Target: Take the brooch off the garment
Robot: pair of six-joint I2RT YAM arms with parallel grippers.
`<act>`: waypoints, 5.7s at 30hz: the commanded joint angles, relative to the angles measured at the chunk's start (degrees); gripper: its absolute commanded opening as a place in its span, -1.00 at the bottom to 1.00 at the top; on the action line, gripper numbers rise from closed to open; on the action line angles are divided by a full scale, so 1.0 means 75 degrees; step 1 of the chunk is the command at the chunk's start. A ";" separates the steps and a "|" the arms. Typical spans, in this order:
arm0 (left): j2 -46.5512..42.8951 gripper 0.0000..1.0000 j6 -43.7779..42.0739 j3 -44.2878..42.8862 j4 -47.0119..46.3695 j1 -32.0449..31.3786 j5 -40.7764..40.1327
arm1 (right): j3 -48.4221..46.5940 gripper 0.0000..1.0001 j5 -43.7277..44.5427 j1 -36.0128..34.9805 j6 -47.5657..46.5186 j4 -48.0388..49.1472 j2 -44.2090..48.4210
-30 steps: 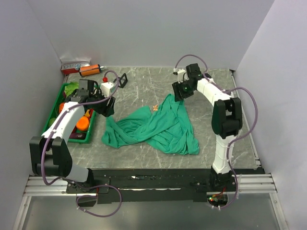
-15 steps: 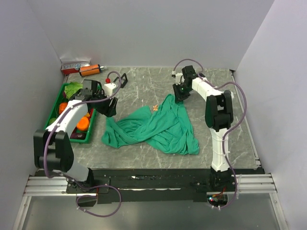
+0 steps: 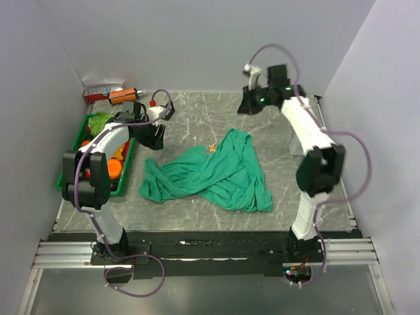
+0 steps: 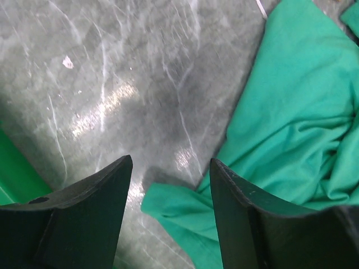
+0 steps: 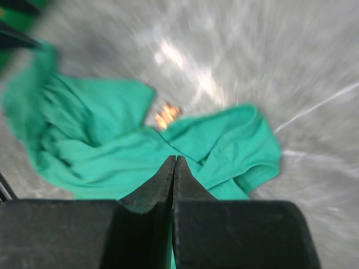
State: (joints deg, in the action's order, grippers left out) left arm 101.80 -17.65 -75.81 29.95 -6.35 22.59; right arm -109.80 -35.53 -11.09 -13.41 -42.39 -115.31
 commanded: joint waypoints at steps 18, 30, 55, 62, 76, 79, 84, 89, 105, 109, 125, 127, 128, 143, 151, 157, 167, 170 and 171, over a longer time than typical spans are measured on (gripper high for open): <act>-0.1186 0.26 -0.0295 0.0451 0.0763 -0.0056 0.0258 | 0.0015 0.22 0.0518 0.0682 0.2303 0.0051 -0.1136; -0.1315 0.25 -0.0155 0.0428 0.1115 -0.0067 0.0141 | -0.0102 0.16 0.0448 0.0717 0.2830 0.0250 -0.2297; -0.1152 0.25 -0.0073 0.0405 0.0916 -0.0067 0.0374 | -0.0558 -1.00 -0.0991 0.0530 0.2609 0.0777 -0.1807; -0.0706 0.24 0.0080 0.0311 0.0495 -0.0056 0.0702 | -0.1671 -1.00 -0.2796 0.0588 0.1638 0.0181 -0.0026; -0.0565 0.23 0.0268 0.0650 0.0213 -0.0044 0.1066 | -0.1687 -1.00 -0.3549 0.1432 0.1157 -0.1249 0.2412; -0.0822 0.22 -0.0176 0.0919 0.0528 -0.0044 0.1218 | -0.0516 -1.00 -0.3408 0.1760 0.0932 -0.1426 0.2928; -0.1069 0.18 -0.1790 0.1178 0.1722 -0.0044 0.1511 | 0.0881 -1.00 -0.3443 0.2181 0.1049 -0.1496 0.3432; -0.1455 0.17 -0.2709 0.1787 0.1834 -0.0067 0.1068 | 0.1268 -1.00 -0.3349 0.2287 0.0956 -0.1578 0.3608; -0.0742 -0.05 -0.2931 0.1707 0.0259 -0.0138 -0.0867 | 0.1351 -1.00 -0.3302 0.2311 0.1190 -0.1368 0.3246; -0.0566 -0.11 -0.3271 0.1156 0.1391 -0.0091 -0.0564 | 0.1082 -1.00 -0.3290 0.2346 0.1342 -0.1262 0.3023; -0.0308 -0.06 -0.2921 0.1202 0.1455 -0.0032 -0.1008 | 0.0285 -1.00 -0.3208 0.2405 0.1776 -0.0829 0.2097; -0.0110 -0.31 -0.2850 0.1027 0.1572 -0.0032 -0.1008 | 0.0180 -1.00 -0.3173 0.2393 0.1776 -0.0805 0.1980; -0.0039 -0.42 -0.2803 0.0945 0.1665 -0.0044 -0.0880 | 0.0144 -1.00 -0.3150 0.2405 0.1776 -0.0770 0.1956; 0.0360 -0.99 -0.1774 -0.5873 0.1879 0.0378 -0.0878 | -0.4870 -1.00 -0.1381 0.2686 0.2724 0.0600 -0.0270; -0.1848 -0.99 -0.1092 -0.5468 -0.0193 0.0390 -0.1207 | -0.4394 -1.00 -0.0888 0.3247 0.3041 0.2416 0.1167; -0.3562 -0.99 -0.1349 -0.4483 0.0234 0.0390 -0.1325 | -0.3565 -1.00 -0.1180 0.3928 0.2259 0.2033 0.2514; -0.5685 -0.99 -0.3781 -0.1782 0.5282 0.0390 -0.0223 | 0.3643 -1.00 -0.1685 0.3928 -0.1115 -0.1130 0.6278; -0.6387 -0.99 -0.4572 -0.0050 0.6506 0.0343 -0.0782 | 0.5027 -1.00 -0.1393 0.3928 -0.2999 -0.2590 0.6818; -0.6819 -0.99 -0.4712 0.0366 0.6529 0.0331 -0.0948 | 0.5332 -1.00 -0.1253 0.3928 -0.4444 -0.3097 0.7017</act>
State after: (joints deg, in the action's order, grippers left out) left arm 55.24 -42.70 -86.39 62.26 -3.51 18.11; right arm -79.09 -47.11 18.37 -20.53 -47.99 -65.23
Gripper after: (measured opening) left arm 0.015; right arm 0.008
